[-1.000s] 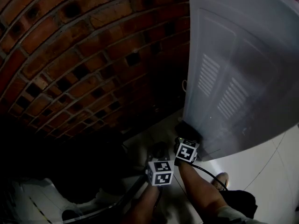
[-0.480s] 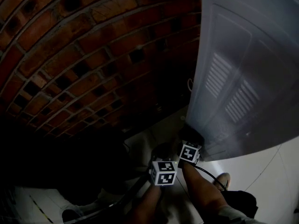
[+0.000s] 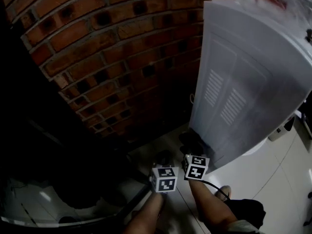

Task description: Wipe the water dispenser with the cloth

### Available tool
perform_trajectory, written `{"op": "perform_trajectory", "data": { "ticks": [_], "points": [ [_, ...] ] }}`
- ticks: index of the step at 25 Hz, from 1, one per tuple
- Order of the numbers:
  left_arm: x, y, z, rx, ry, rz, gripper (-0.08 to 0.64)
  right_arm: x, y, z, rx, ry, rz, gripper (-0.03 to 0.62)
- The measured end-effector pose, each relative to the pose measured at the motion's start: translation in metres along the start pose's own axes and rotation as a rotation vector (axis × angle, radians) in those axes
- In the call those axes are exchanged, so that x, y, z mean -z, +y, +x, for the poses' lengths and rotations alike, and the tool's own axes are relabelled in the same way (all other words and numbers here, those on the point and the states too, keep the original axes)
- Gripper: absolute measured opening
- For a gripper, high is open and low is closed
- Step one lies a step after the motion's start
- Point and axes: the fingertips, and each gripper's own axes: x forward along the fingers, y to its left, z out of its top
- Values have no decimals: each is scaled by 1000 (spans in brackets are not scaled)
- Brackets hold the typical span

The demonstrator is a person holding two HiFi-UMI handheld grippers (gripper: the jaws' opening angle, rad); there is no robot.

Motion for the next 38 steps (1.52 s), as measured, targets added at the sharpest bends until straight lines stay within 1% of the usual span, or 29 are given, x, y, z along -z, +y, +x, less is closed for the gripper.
{"op": "perform_trajectory", "data": {
  "ticks": [4,7,11,13,15,17,20,23,26,31,34,38],
  "points": [
    [-39,4,-19,-34,-79,-41,0,-80,9,-39,-42,-160,-102,55],
    [-76,-5,-38,-24,-155,-67,0,-142,19,-77,-73,-291,-171,54],
    [-136,-18,-68,-6,-269,-76,0,-238,26,-130,-65,-451,-246,54],
    [-169,-22,-90,-2,-328,-65,0,-285,28,-160,-51,-528,-272,54],
    [-199,-24,-115,-3,-379,-29,0,-326,32,-188,-37,-594,-307,54],
    [-227,-22,-139,-12,-417,5,0,-359,34,-210,-21,-638,-327,54],
    [-265,-16,-172,-16,-467,7,0,-401,38,-235,15,-684,-318,54],
    [-302,-16,-198,-3,-518,11,0,-433,45,-251,40,-715,-294,54],
    [-337,-17,-216,10,-565,18,0,-455,49,-256,58,-718,-269,54],
    [-385,-18,-238,12,-624,54,0,-478,41,-250,103,-673,-220,54],
    [-402,-20,-243,22,-633,66,0,-484,36,-246,127,-636,-185,54],
    [-407,-20,-244,27,-634,66,0,-479,33,-238,143,-584,-157,54]
  ]
}}
